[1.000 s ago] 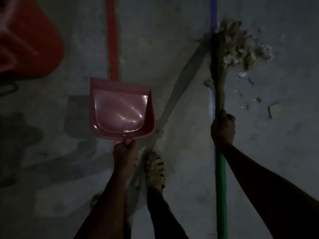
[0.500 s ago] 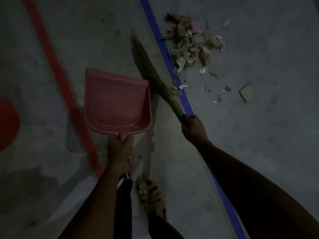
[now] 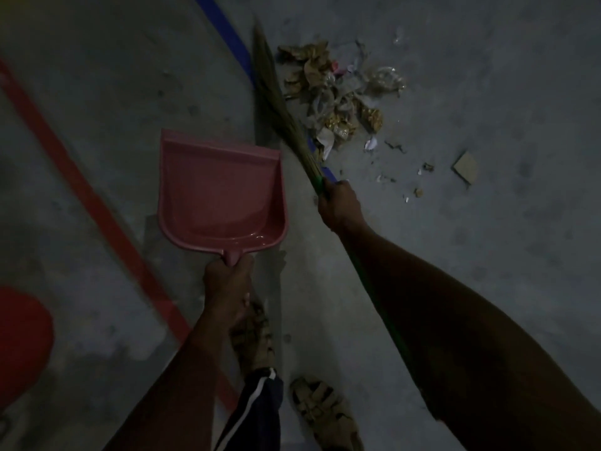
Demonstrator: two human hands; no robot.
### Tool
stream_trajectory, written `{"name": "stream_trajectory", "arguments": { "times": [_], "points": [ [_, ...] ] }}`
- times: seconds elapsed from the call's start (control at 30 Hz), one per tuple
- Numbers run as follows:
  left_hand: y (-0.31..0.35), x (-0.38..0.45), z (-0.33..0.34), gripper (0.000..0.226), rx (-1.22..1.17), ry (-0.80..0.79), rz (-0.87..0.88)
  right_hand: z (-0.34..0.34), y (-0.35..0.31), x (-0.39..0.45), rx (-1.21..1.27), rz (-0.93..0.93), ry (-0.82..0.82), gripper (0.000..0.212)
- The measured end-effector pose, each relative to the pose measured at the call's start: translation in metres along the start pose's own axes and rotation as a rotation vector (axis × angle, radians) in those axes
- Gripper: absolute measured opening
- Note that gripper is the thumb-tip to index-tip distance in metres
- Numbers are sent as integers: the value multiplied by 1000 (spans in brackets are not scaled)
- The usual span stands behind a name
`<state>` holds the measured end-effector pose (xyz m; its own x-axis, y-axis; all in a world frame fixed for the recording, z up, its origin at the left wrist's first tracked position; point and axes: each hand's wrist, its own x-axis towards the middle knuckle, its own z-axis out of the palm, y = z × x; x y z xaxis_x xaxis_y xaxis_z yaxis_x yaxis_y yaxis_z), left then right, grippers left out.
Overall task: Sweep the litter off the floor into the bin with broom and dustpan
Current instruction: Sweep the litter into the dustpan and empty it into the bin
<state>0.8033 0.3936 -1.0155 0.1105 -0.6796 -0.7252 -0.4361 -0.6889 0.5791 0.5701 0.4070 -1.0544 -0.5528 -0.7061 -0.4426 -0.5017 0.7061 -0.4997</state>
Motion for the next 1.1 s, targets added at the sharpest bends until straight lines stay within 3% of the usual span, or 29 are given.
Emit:
{"name": "stream_trajectory", "arguments": {
  "times": [0.23,0.47,0.67,0.83,1.0,1.1],
  "points": [
    [40,29,3,30,42,-51,37,-29,-4,37,437,517,21,29],
    [58,6,12,27,116,-92,59,-57,67,-25,421,779,118,29],
    [56,-24,40,31,76,-85,66,-76,116,-86,-21,635,216,30],
    [40,-55,63,34,101,-118,50,-75,143,-127,-89,361,310,39],
    [13,-82,78,34,90,-104,31,-58,159,-154,30,160,183,45],
    [-4,-93,85,39,77,-72,-5,-42,166,-163,1,66,5,50]
  ]
}}
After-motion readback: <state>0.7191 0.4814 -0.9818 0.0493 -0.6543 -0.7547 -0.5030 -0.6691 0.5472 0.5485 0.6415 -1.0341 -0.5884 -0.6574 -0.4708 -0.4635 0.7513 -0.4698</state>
